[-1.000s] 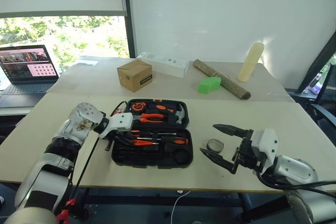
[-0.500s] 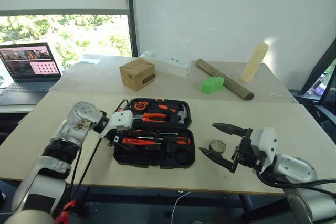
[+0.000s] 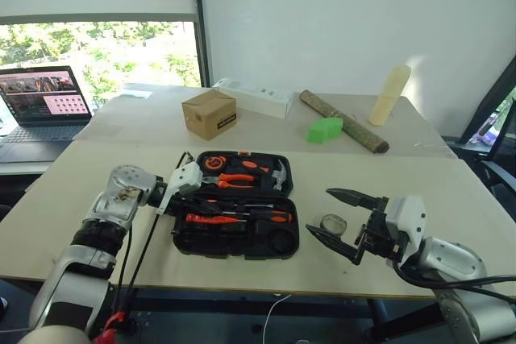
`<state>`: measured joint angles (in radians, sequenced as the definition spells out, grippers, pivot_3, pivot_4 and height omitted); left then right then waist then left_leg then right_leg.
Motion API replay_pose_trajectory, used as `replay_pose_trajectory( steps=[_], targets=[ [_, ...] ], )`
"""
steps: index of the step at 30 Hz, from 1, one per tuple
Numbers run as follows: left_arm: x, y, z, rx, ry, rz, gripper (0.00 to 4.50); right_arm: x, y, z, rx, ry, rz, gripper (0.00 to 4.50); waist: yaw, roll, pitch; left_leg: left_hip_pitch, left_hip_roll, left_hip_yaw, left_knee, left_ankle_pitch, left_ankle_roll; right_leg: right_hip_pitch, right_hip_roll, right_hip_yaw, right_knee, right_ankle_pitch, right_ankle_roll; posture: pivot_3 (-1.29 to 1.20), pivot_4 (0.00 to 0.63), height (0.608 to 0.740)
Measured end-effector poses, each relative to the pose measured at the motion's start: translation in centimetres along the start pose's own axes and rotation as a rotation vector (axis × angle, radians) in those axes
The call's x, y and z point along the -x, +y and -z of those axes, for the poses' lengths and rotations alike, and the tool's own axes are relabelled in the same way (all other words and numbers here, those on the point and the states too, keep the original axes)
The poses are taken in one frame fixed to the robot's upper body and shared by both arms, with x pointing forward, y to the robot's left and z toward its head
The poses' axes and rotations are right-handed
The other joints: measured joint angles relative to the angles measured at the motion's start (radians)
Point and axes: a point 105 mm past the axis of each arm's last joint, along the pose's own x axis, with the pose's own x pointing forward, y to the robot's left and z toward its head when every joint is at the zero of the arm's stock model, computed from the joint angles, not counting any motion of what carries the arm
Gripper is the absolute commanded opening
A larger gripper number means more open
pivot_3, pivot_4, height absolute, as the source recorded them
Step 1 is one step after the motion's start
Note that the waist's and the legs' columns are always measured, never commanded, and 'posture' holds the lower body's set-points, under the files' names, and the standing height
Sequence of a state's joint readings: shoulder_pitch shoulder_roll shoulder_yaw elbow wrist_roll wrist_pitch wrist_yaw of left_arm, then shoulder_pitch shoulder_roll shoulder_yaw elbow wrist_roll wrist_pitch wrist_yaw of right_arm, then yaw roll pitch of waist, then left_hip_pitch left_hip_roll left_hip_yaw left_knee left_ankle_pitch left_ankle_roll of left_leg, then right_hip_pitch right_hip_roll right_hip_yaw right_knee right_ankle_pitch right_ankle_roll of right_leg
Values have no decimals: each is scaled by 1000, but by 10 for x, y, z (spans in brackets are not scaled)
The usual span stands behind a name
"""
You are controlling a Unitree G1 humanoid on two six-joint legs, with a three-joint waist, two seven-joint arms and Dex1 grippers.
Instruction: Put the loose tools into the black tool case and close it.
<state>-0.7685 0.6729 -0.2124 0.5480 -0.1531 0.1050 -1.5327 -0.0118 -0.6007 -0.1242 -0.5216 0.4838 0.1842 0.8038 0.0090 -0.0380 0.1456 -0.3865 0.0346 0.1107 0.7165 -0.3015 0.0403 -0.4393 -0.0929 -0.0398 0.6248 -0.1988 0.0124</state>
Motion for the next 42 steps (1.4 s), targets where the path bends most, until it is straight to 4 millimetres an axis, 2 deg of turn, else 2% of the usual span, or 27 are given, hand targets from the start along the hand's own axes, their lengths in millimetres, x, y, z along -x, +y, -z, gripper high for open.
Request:
replay_pose_trajectory(
  steps=[9,18,23,25,26,27,28,29,32,33,35,36,37,40,42],
  targets=[
    [-2,2,11,-27,63,-50,25,0,0,0,1,-1,-1,4500,2,0,0,1,0,0,0,0,0,1,0,0,0,0,0,0,150,740],
    [-6,-4,11,-80,91,-48,25,0,0,0,-1,-1,-1,4500,2,0,0,3,0,0,0,0,0,2,0,1,1,0,0,0,150,740],
    [0,-1,12,-33,6,-142,25,0,0,1,-4,1,1,4500,1,0,0,3,0,0,0,0,0,2,-1,0,2,0,0,0,150,740],
    [10,1,10,-3,-93,-205,518,2,1,3,-14,7,4,4500,-2,0,0,1,1,0,0,0,0,0,0,0,2,0,-1,0,150,740],
    [21,1,9,11,-161,-249,589,2,2,4,-20,4,6,4500,-5,0,0,2,1,0,-1,0,-1,0,0,1,2,0,-1,0,150,740],
    [34,-1,10,22,-214,-296,1102,2,2,4,-26,0,12,4500,-11,0,0,2,2,0,-1,0,-1,0,0,1,2,0,-1,0,150,740],
    [50,-5,14,31,-256,-357,1388,3,2,5,-32,-5,15,4500,-19,0,0,2,3,0,-1,0,-1,0,0,1,1,0,-1,0,150,740],
    [67,-10,22,52,-280,-428,1773,4,2,6,-37,-5,19,4500,-24,1,0,2,4,0,-2,0,-1,0,0,1,1,0,-1,0,150,740],
    [101,-25,46,121,-314,-626,2744,5,4,7,-37,-18,2,4500,-22,1,0,2,4,1,-2,0,0,0,-1,0,0,0,-1,0,150,740],
    [110,-32,59,160,-306,-684,3156,5,4,7,-32,-22,-2,4500,-22,1,0,3,5,1,-2,0,0,1,-2,0,0,0,-1,0,150,740],
    [125,-45,82,236,-278,-791,3699,6,6,9,-20,-23,-12,4500,-20,1,0,3,4,1,-2,0,0,1,-2,0,0,0,-1,0,150,740],
    [132,-51,91,266,-265,-840,4187,7,7,9,-12,-23,-19,4500,-17,1,0,3,4,1,-2,-1,1,1,-3,-1,0,0,-1,0,150,740],
    [141,-56,99,298,-256,-904,4405,8,9,10,-11,-22,-26,4500,-12,1,0,3,4,1,-2,-1,1,1,-3,-1,0,0,-1,0,150,740],
    [167,-70,115,368,-255,-1057,4463,9,10,13,-10,-17,-26,4500,0,1,1,4,4,1,-2,-1,0,1,-4,-1,0,0,-1,0,150,740],
    [163,-71,114,379,-263,-1059,4463,9,9,14,-10,-15,-28,4500,11,2,1,4,4,0,-1,0,-1,2,-5,-2,0,0,-1,0,150,740]
  ],
)
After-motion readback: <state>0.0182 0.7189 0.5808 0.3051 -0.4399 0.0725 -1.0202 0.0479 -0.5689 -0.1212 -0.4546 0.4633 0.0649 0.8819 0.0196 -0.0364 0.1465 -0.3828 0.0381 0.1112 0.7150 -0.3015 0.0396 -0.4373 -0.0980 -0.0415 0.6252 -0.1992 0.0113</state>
